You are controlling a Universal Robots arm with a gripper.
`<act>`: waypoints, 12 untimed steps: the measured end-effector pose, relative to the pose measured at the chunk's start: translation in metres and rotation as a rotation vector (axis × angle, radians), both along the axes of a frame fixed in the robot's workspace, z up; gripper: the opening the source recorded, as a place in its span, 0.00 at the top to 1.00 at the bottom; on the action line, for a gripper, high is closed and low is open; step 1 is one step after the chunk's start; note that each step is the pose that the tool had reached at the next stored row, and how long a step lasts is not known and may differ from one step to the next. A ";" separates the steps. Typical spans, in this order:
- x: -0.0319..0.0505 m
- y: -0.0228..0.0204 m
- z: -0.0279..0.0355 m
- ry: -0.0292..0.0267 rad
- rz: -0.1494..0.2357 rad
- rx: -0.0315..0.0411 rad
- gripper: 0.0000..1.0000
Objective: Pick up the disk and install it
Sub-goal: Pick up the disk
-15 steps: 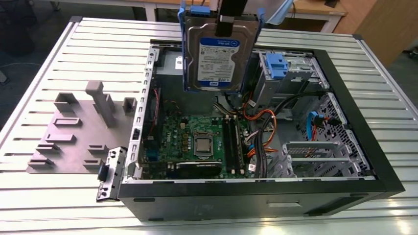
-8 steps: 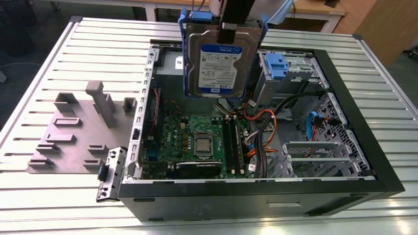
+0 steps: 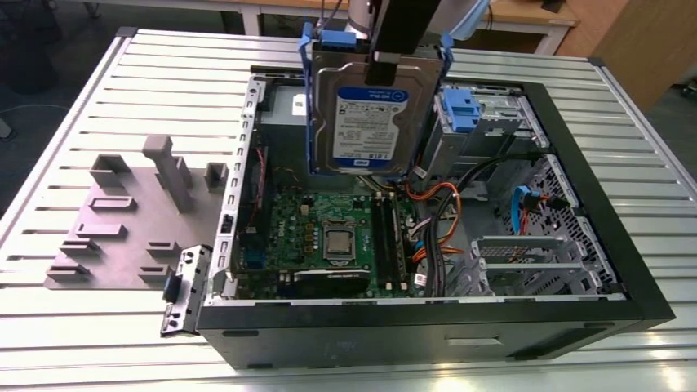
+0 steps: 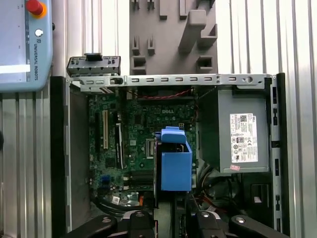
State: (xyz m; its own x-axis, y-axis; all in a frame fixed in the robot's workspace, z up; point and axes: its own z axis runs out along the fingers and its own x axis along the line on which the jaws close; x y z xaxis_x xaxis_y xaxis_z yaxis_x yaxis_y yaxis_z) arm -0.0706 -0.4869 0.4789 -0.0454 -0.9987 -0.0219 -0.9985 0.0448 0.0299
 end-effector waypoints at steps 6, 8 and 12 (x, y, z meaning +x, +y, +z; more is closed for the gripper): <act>0.0012 -0.0095 0.0000 0.0000 0.000 0.0000 0.65; 0.0016 -0.0132 0.0000 0.0001 0.000 -0.0001 0.65; 0.0023 -0.0196 -0.0001 -0.0001 0.000 0.0001 0.65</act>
